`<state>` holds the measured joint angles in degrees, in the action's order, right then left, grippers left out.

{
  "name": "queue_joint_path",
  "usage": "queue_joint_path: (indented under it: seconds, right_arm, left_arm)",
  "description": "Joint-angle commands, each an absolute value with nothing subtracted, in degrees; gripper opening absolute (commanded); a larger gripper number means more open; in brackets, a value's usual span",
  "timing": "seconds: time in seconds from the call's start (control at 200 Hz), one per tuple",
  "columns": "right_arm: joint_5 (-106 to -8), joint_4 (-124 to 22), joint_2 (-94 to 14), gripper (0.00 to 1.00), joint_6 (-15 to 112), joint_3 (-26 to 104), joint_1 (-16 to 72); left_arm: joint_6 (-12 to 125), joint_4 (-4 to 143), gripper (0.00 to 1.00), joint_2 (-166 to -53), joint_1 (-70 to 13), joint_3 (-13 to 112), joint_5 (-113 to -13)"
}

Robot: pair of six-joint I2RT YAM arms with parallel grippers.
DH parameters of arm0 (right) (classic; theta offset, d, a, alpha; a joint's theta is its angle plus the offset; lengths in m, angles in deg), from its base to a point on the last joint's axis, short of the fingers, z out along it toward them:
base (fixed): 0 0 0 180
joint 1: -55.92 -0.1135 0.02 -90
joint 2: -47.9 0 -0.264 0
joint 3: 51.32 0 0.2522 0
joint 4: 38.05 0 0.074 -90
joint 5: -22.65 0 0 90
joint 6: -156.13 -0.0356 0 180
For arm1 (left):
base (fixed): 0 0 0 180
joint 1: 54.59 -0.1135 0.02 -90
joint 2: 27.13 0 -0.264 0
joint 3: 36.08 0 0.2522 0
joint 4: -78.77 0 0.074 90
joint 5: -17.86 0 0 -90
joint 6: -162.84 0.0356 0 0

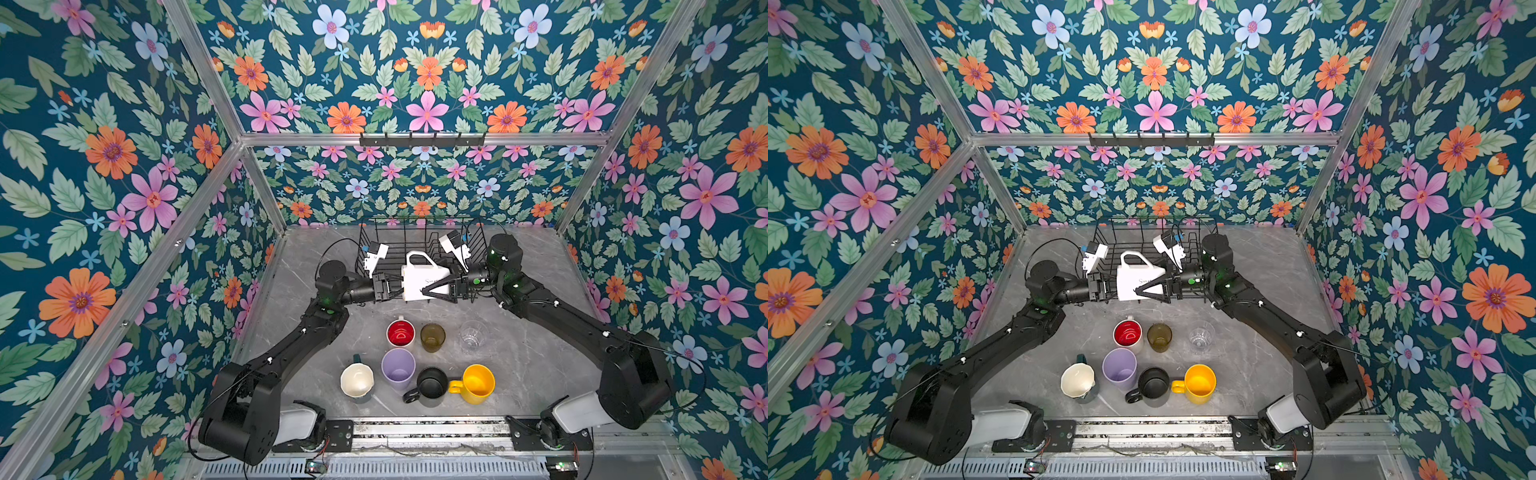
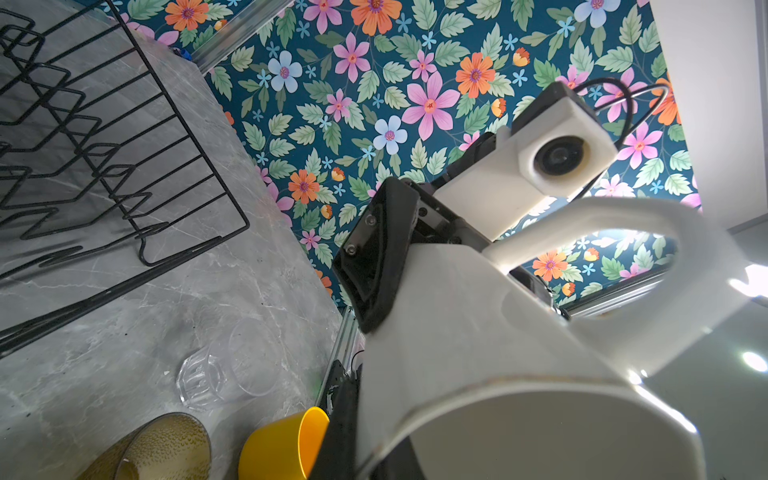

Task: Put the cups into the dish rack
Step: 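Open the left gripper and pull it back while the right gripper holds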

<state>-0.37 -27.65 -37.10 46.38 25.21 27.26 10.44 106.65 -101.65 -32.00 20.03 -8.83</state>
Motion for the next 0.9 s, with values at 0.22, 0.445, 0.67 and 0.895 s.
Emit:
queue_joint_path:
  seconds: [0.22,0.445,0.67,0.895]
  right_arm:
    - [-4.52,-31.19,-36.49,0.00,43.64,28.39,27.20]
    - [-5.94,-33.59,-34.58,0.00,43.44,29.04,28.00]
    - [-7.34,-37.64,-32.04,0.00,43.61,29.24,30.17]
    - [-12.91,-48.60,-28.13,0.00,45.70,30.20,35.57]
  left_arm:
    - [14.55,104.72,0.26,-101.13,-31.92,21.98,-9.69]
    - [16.52,102.12,0.52,-100.87,-31.92,22.30,-10.67]
    - [21.29,95.43,0.67,-100.11,-32.14,23.48,-13.11]
    - [28.51,80.75,0.75,-98.17,-34.78,25.24,-22.37]
